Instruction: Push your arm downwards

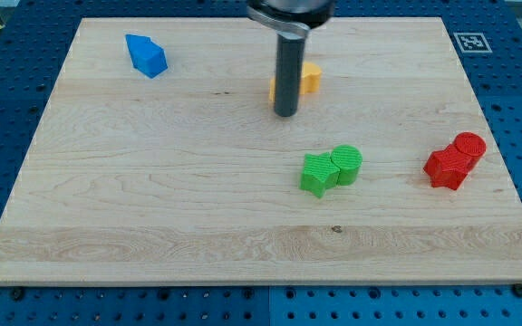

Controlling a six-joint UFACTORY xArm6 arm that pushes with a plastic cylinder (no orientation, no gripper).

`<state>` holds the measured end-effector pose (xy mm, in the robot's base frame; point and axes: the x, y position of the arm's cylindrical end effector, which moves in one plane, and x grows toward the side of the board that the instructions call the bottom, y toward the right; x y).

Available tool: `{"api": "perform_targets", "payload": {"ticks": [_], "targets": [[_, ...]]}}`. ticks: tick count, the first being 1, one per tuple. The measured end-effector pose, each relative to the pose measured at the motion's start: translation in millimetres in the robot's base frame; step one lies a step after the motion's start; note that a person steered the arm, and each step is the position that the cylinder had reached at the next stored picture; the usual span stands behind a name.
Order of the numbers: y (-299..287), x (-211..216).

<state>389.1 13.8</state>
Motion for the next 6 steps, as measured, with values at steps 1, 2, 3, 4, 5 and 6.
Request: {"api": "perform_targets", "payload": {"ticks": [1, 2, 3, 4, 5, 6], "targets": [[-34.3, -17.8], [-52.6, -25.1], [-34.8, 1.7], [-22.7, 56.3], [-25.4, 94.6], [-43.2, 95.0]]}}
